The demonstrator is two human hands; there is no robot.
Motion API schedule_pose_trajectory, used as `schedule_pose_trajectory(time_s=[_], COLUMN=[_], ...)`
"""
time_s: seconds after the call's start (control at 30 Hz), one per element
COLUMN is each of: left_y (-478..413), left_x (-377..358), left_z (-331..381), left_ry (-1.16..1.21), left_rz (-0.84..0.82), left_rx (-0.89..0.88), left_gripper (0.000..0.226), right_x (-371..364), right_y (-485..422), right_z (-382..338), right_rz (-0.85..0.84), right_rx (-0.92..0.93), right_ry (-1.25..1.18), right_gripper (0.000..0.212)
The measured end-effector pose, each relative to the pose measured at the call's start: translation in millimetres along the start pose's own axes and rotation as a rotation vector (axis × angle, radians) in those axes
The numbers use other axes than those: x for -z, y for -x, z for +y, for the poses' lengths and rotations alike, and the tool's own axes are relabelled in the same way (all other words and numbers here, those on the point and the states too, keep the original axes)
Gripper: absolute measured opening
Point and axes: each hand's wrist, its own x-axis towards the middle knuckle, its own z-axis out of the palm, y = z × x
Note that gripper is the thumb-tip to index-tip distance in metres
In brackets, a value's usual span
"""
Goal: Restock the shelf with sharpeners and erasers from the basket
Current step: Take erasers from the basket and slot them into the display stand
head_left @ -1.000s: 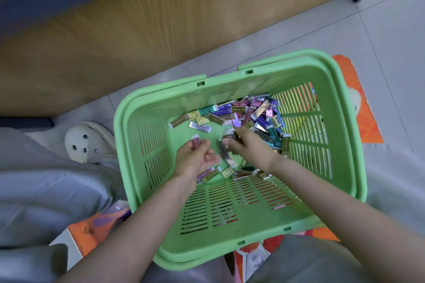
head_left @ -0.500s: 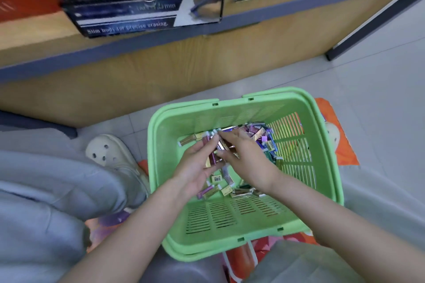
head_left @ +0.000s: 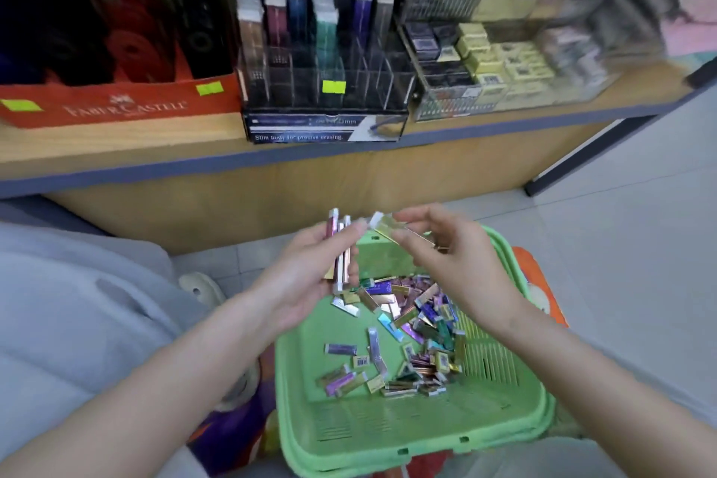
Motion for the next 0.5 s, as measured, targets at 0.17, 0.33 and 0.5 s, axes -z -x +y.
schedule_pose_trajectory(time_s=[0.17,0.33,0.5], left_y=[15,21,19], left_x=[5,15,26], left_z=[38,71,96], left_ry=[-0.27,-0.292,-0.109], left_rz=[-0.021,0.015,0.022], left_rx=[-0.174,-0.303,-0.282], left_gripper=[0.018,0.016,0.017], right_x=[8,18,21], right_y=[-15,-39,-70], right_z=[-38,-73,-106], right_rz=[-0.03,-0.019,0.117], right_rx=[0.119,0.231,0.295], right_ry=[-0.016,-0.123,-0.212], right_gripper=[0.017,0.014,0.012])
